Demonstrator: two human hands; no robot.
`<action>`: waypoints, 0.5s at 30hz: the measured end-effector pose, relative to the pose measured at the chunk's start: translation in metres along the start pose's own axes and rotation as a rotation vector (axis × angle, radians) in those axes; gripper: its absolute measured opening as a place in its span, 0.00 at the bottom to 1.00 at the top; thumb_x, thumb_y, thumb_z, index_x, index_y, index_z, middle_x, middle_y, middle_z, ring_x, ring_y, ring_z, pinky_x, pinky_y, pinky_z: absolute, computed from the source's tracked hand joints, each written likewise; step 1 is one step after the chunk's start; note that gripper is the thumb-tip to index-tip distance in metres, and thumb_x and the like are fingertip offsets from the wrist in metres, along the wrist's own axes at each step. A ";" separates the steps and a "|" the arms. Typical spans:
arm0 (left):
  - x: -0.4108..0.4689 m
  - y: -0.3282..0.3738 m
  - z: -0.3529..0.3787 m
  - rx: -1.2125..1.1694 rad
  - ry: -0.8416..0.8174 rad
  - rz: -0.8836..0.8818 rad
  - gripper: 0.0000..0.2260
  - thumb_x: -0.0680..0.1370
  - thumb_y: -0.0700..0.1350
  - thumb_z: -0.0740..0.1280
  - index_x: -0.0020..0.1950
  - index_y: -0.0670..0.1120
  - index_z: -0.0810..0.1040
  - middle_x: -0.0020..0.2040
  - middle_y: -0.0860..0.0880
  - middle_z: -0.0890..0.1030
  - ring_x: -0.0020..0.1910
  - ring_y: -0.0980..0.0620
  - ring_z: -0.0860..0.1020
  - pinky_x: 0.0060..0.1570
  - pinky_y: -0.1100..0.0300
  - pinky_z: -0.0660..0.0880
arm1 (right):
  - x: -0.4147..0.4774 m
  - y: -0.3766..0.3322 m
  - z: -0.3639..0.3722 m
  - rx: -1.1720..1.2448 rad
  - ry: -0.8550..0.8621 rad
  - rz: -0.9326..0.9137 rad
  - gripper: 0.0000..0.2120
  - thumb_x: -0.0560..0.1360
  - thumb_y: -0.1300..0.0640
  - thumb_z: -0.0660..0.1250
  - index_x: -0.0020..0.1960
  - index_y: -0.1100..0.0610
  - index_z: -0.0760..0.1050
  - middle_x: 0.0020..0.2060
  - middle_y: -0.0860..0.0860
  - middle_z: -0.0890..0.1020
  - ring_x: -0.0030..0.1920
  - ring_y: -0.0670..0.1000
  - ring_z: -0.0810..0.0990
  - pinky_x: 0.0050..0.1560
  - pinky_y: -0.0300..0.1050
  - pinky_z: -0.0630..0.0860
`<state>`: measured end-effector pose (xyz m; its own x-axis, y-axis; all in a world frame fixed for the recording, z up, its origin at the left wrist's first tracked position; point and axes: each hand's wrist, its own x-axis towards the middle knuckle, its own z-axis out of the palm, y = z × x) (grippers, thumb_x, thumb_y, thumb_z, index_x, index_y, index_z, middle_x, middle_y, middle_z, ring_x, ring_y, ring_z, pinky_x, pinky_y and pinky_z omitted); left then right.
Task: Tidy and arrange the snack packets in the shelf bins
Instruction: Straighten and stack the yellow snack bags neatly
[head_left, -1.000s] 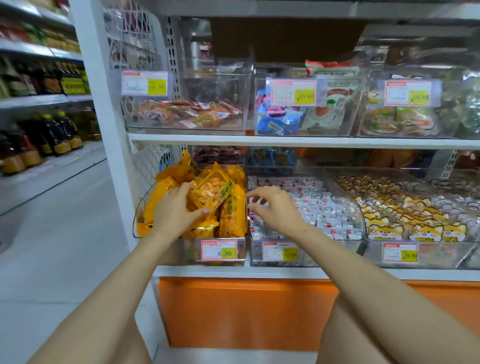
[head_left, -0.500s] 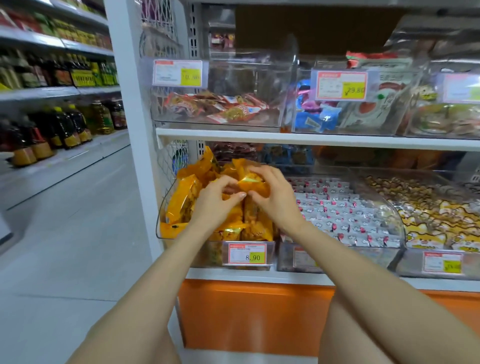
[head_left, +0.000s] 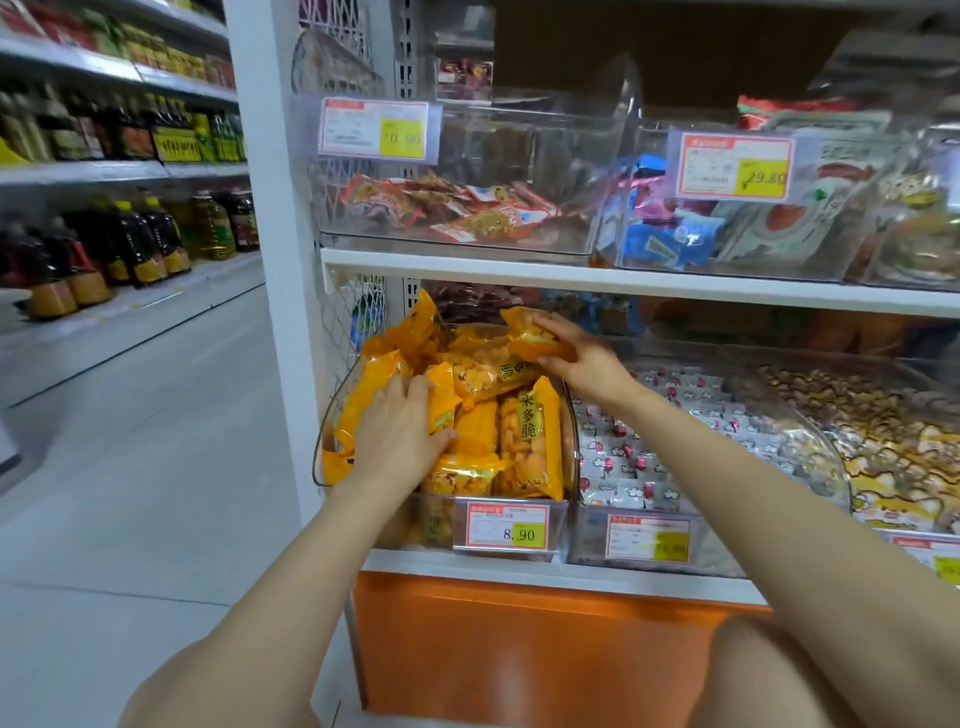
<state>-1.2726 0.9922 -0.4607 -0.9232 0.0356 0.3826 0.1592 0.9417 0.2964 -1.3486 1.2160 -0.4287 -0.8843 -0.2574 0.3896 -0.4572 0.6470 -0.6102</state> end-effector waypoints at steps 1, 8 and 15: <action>0.000 0.001 0.001 -0.010 -0.016 -0.010 0.27 0.75 0.55 0.67 0.70 0.47 0.64 0.67 0.45 0.68 0.66 0.45 0.66 0.60 0.55 0.67 | 0.003 -0.001 0.001 -0.004 -0.013 -0.006 0.25 0.77 0.66 0.63 0.72 0.58 0.63 0.72 0.54 0.63 0.67 0.47 0.63 0.58 0.22 0.61; 0.004 0.007 0.003 0.043 0.033 -0.046 0.26 0.73 0.52 0.70 0.67 0.46 0.66 0.65 0.46 0.69 0.63 0.46 0.66 0.61 0.56 0.65 | -0.002 0.003 0.001 0.117 0.034 0.097 0.25 0.75 0.62 0.67 0.70 0.54 0.65 0.67 0.55 0.70 0.64 0.55 0.72 0.57 0.39 0.70; 0.002 0.014 0.004 0.027 0.076 -0.076 0.22 0.72 0.49 0.70 0.63 0.46 0.68 0.62 0.46 0.69 0.62 0.46 0.68 0.57 0.57 0.68 | -0.012 0.000 -0.005 0.135 0.026 0.078 0.29 0.75 0.61 0.68 0.73 0.51 0.61 0.69 0.53 0.67 0.59 0.46 0.69 0.47 0.24 0.68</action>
<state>-1.2734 1.0072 -0.4590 -0.9031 -0.0605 0.4252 0.0793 0.9495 0.3035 -1.3374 1.2222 -0.4300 -0.9158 -0.1898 0.3540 -0.3971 0.5615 -0.7259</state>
